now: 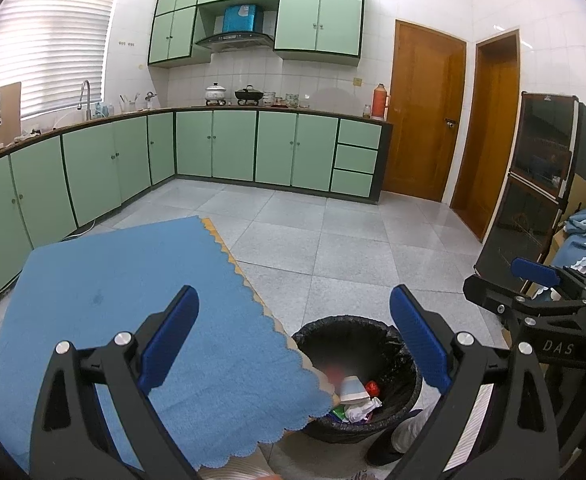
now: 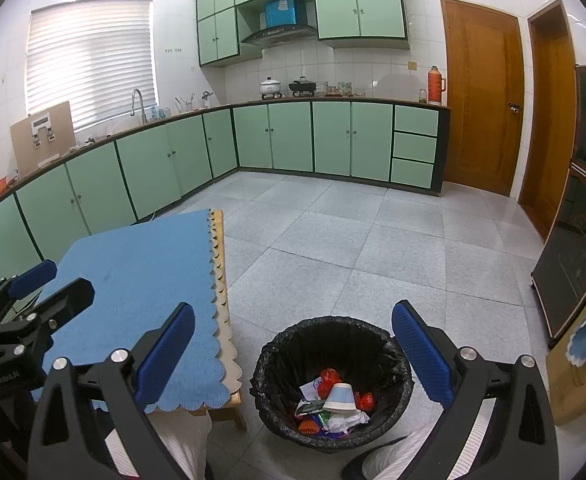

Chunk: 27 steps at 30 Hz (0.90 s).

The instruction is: Collect trash

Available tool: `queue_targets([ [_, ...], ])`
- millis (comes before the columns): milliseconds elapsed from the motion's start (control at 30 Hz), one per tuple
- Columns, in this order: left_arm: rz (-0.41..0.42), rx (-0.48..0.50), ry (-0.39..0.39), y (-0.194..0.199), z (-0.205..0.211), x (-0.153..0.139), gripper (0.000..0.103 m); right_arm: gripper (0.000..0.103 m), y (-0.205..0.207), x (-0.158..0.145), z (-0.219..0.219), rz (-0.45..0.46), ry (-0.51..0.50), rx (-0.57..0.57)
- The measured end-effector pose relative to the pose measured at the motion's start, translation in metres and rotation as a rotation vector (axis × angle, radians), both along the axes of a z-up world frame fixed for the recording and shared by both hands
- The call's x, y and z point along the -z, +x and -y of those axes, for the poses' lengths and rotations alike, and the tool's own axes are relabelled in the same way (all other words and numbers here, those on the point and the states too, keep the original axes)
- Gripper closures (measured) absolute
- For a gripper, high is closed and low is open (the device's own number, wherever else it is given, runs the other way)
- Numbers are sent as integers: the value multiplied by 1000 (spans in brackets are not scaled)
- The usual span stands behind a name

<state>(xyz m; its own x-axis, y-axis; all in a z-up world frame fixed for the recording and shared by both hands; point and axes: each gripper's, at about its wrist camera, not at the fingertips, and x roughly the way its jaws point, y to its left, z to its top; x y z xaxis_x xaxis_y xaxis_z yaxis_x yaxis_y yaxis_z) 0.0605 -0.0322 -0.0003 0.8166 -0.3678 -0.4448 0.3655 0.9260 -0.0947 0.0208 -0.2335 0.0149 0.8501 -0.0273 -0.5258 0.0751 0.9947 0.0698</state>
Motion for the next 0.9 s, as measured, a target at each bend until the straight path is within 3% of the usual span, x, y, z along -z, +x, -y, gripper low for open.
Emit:
queue_targets([
  [900, -5, -2, 4, 3, 1, 0, 10, 6, 1, -3, -1, 2, 3, 3],
])
